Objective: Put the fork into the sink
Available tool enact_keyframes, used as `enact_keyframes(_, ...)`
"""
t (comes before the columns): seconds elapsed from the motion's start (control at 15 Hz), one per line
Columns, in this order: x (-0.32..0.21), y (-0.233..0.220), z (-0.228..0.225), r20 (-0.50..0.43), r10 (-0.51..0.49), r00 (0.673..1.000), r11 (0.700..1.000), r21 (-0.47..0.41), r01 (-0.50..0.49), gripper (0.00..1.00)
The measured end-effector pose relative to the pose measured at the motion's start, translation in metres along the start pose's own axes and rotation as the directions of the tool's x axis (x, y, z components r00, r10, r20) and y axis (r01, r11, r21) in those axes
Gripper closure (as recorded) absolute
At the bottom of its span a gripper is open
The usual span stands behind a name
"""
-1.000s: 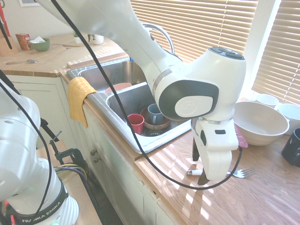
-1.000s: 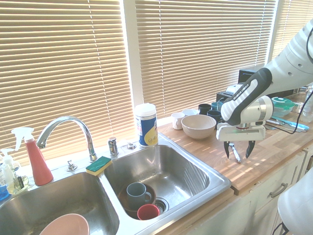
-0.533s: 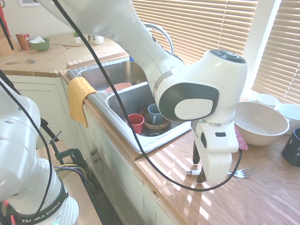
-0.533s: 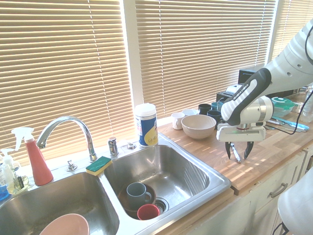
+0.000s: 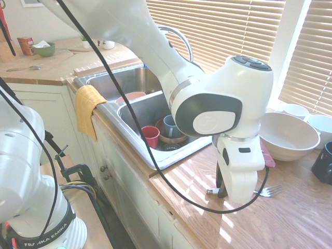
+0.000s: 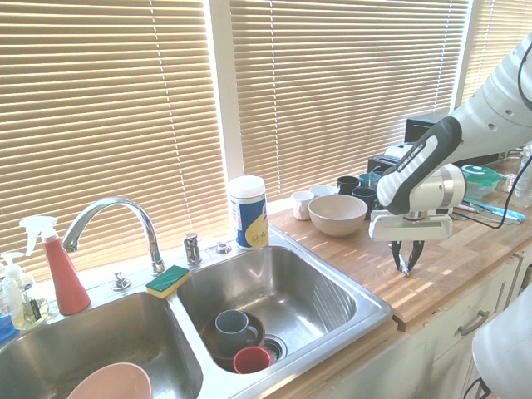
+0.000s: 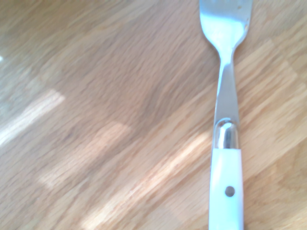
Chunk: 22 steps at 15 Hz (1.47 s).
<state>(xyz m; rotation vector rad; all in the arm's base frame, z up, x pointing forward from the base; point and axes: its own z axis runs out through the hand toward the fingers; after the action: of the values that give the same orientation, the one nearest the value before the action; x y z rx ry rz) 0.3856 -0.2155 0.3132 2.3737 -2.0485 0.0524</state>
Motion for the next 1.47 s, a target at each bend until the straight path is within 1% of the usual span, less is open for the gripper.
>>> enact_keyframes(0.33, 0.003, 0.003, -0.003, -0.004, 0.017, 1.0, 1.0, 0.009, -0.017, 1.0)
enact_keyframes(0.47, 0.007, 0.006, -0.021, -0.014, 0.03, 0.999, 0.999, 0.043, -0.029, 1.0)
enact_keyframes(0.53, 0.007, 0.007, -0.042, -0.027, 0.029, 0.999, 0.997, 0.072, -0.027, 1.0)
enact_keyframes(0.67, -0.001, 0.006, -0.101, -0.064, -0.002, 0.998, 0.99, 0.138, 0.011, 1.0)
enact_keyframes(0.8, -0.039, -0.001, -0.165, -0.109, -0.094, 0.99, 0.978, 0.178, 0.112, 1.0)
enact_keyframes(0.87, -0.075, -0.009, -0.187, -0.122, -0.162, 0.979, 0.966, 0.181, 0.183, 1.0)
enact_keyframes(0.93, -0.117, -0.019, -0.2, -0.129, -0.236, 0.963, 0.949, 0.184, 0.257, 1.0)
enact_keyframes(1.0, -0.163, -0.03, -0.205, -0.137, -0.312, 0.94, 0.924, 0.186, 0.334, 1.0)
enact_keyframes(1.13, -0.245, -0.052, -0.197, -0.155, -0.455, 0.877, 0.86, 0.177, 0.478, 1.0)
enact_keyframes(1.27, -0.298, -0.075, -0.167, -0.168, -0.558, 0.812, 0.794, 0.174, 0.582, 1.0)
enact_keyframes(1.33, -0.311, -0.088, -0.143, -0.159, -0.58, 0.799, 0.781, 0.17, 0.601, 1.0)
enact_keyframes(1.47, -0.32, -0.11, -0.088, -0.134, -0.605, 0.785, 0.771, 0.148, 0.62, 1.0)
